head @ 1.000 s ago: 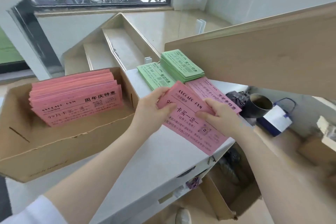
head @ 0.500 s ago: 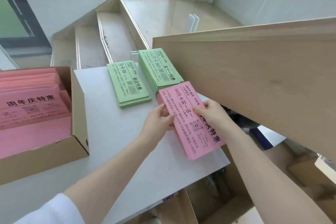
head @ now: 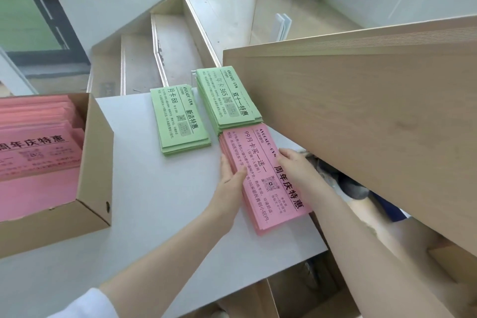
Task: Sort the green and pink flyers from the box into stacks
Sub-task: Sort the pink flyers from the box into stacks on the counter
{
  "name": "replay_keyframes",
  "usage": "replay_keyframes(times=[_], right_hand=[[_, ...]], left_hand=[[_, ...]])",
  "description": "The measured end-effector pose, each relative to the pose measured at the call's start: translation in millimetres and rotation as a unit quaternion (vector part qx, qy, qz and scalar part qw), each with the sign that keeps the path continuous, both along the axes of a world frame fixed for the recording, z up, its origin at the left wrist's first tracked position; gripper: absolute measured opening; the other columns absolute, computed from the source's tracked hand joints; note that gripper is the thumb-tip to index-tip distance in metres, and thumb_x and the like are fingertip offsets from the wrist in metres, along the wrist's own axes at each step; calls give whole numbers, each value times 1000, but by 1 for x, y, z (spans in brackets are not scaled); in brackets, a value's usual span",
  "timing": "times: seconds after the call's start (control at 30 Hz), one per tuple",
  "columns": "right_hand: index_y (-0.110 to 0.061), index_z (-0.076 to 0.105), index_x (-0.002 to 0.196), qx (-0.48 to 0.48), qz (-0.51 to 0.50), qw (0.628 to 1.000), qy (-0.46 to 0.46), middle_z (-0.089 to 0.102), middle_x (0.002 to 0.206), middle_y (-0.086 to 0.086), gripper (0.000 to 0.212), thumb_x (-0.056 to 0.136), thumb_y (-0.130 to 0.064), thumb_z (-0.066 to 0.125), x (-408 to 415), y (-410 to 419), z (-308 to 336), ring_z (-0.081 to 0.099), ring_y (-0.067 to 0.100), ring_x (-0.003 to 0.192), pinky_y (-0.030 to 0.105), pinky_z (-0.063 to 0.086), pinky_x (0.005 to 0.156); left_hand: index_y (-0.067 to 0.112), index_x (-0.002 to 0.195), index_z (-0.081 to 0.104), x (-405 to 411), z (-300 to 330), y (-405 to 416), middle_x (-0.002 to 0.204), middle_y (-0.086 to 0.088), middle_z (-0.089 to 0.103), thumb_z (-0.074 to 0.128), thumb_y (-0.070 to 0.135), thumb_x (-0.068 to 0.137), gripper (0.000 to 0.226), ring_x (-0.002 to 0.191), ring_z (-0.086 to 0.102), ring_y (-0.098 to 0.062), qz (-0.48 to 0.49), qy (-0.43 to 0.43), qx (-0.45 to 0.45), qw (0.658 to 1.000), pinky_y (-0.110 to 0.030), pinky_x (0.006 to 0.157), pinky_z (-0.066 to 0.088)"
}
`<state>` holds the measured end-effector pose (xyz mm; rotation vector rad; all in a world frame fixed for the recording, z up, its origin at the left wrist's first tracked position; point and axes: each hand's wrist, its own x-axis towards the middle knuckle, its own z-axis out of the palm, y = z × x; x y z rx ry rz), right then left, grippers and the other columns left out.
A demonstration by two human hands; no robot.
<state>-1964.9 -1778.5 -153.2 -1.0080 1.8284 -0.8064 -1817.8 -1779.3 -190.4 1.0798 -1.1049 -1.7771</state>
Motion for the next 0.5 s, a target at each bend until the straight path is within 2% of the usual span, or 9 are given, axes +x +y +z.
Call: replay_keyframes(times=[0.03,0.1,0.17,0.27,0.33,0.4,0.43,0.5], right_hand=[[-12,58,111,12,-8,997,-73,68,109,12,25,98,-21,39,-2,0,2,65,30,99,47,52,88],[-9,58,113,20,-13,988,-153,68,107,16,27,98,-12,36,-4,0,7,66,33,97,46,55,82],[-10,61,108,13,-12,985,-173,69,102,16,29,98,-9,34,-4,0,11,68,29,88,39,56,74],[-16,61,101,15,1,988,-151,69,93,9,30,99,-10,31,-1,0,12,68,21,78,32,55,64],[-15,58,108,22,30,993,-114,69,99,10,27,100,-15,32,-1,3,15,68,22,82,34,56,67],[-13,55,113,22,69,997,-14,66,111,9,25,99,-23,37,-2,6,19,64,22,94,39,53,82],[-13,52,118,9,80,995,54,61,115,3,27,98,-26,39,0,9,23,60,18,99,34,48,88],[-12,45,130,-67,86,978,176,51,118,-4,35,97,-25,44,12,15,33,48,11,109,22,33,88]], left_hand=[[38,147,6,-4,-4,2,147,11,35,41,29,97,62,126,45,-7,-7,39,30,999,-32,104,41],[45,144,5,-10,-12,2,150,10,31,48,42,87,71,129,44,-14,-1,51,51,997,-43,106,38],[49,143,4,-15,-17,1,154,12,20,52,52,78,81,134,37,-14,10,50,53,997,-45,109,34],[45,144,-1,-17,-16,-1,155,13,17,48,49,82,80,136,34,-13,11,54,60,997,-44,110,33],[40,146,2,-13,-12,-2,153,10,26,43,41,91,69,132,39,-12,-2,56,57,997,-41,110,34],[35,147,11,-3,-3,-2,149,12,32,37,32,99,55,131,39,-7,-19,45,36,998,-29,109,29],[33,147,15,4,5,0,149,15,30,38,30,99,53,133,34,-4,-21,26,19,999,-24,107,24],[30,144,26,22,20,5,147,18,30,43,23,97,50,136,26,-3,-3,-29,-35,999,-22,105,21]])
